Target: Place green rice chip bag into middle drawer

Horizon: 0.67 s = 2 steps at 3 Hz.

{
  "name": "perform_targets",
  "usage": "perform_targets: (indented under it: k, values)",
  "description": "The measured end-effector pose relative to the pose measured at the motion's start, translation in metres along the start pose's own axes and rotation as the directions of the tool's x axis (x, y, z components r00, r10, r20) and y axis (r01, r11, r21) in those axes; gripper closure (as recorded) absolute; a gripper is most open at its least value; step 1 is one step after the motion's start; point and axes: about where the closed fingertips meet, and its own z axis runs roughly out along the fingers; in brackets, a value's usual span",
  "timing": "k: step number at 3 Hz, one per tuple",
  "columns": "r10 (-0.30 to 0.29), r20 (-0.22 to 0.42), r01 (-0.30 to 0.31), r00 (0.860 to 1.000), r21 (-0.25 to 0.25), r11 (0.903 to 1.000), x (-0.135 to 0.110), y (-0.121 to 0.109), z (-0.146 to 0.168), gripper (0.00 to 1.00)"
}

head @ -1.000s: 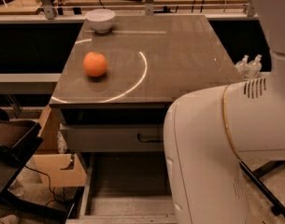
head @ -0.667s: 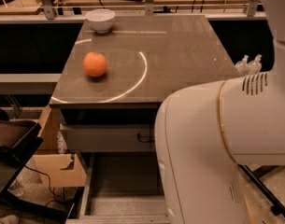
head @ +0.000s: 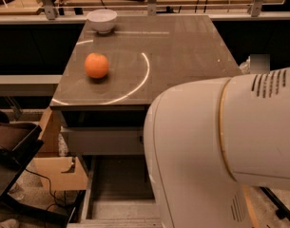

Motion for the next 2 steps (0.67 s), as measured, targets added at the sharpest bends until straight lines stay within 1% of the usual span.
perform_targets:
  k: [1, 2]
  values:
    - [0.016, -0.027, -0.015, 1.000, 0.013, 0.9998, 0.0143, -0.0032, -0.0147, 1.00]
    - [0.017, -0.029, -0.017, 0.999, 0.012, 0.9998, 0.0153, -0.0031, -0.0152, 1.00]
